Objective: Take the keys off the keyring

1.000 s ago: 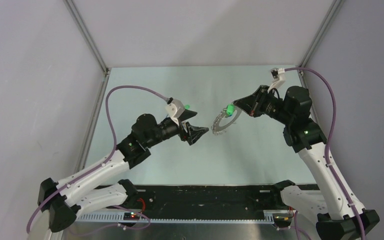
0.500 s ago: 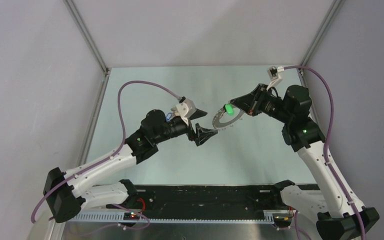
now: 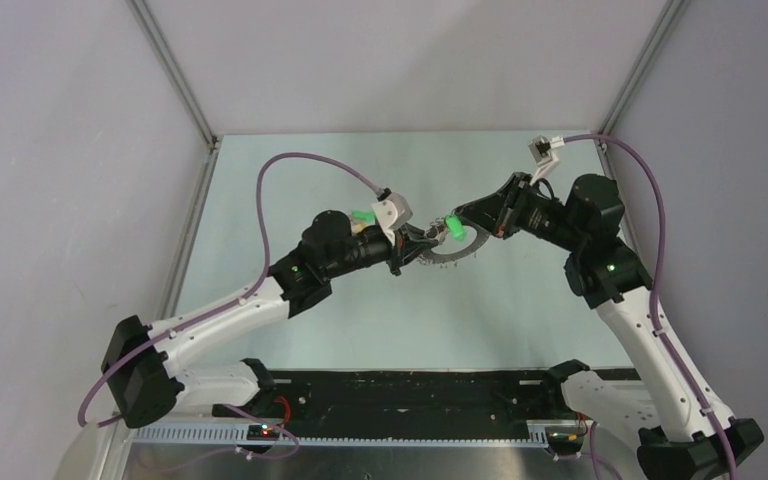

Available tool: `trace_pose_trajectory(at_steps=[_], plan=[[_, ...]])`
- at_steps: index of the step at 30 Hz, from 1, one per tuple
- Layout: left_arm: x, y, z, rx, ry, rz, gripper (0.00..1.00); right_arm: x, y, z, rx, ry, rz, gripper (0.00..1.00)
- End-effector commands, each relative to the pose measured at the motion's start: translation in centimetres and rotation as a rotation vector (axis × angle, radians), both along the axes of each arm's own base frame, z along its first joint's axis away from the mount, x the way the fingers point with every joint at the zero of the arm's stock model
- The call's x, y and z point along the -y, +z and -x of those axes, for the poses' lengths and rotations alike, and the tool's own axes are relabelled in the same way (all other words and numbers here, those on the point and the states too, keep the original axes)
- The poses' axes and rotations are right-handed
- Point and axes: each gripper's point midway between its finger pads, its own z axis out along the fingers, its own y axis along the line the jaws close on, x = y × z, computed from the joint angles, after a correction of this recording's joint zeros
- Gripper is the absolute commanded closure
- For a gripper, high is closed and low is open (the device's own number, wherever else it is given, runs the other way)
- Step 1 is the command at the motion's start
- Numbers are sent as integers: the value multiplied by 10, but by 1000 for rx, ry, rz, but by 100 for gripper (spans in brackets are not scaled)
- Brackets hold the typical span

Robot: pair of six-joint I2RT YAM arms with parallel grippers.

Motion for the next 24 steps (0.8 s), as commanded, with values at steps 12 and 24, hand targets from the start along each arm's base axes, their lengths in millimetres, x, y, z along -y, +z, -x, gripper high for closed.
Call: trace_pose_trajectory(at_steps=[12, 24], plan=[[-38, 20, 61, 160, -160, 36, 100, 34, -26, 46, 396, -1, 244, 16], [-71, 23, 102, 337, -275, -30, 100, -4, -20, 102, 831, 348, 177, 38]])
